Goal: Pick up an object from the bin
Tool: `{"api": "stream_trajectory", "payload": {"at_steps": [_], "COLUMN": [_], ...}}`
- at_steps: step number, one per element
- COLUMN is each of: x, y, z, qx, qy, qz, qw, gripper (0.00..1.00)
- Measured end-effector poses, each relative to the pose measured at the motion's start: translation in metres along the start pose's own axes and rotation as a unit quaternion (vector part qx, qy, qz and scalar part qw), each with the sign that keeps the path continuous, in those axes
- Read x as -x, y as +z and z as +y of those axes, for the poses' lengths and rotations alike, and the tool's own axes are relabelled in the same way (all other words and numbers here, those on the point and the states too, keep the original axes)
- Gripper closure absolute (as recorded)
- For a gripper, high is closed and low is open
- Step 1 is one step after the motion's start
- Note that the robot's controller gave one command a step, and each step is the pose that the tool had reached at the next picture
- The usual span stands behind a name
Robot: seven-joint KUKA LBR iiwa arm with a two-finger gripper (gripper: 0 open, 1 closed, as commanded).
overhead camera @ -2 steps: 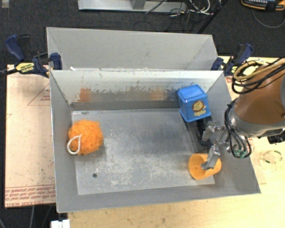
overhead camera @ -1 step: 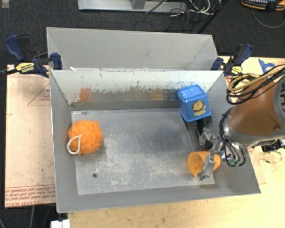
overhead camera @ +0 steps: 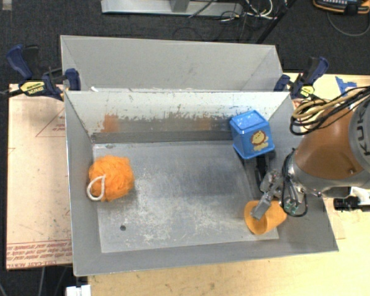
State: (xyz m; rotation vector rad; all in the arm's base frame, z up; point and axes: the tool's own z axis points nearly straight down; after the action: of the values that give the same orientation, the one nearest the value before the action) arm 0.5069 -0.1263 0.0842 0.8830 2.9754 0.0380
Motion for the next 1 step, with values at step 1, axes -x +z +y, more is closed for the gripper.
{"api": "stream_trajectory", "payload": {"at_steps": [1], "x": [0.0000], "y": [0.0000], "z": [0.0000], "qx": [0.000], "qy": [0.000], "qz": [0.0000], "qw": [1.0000], "gripper": [1.00]}}
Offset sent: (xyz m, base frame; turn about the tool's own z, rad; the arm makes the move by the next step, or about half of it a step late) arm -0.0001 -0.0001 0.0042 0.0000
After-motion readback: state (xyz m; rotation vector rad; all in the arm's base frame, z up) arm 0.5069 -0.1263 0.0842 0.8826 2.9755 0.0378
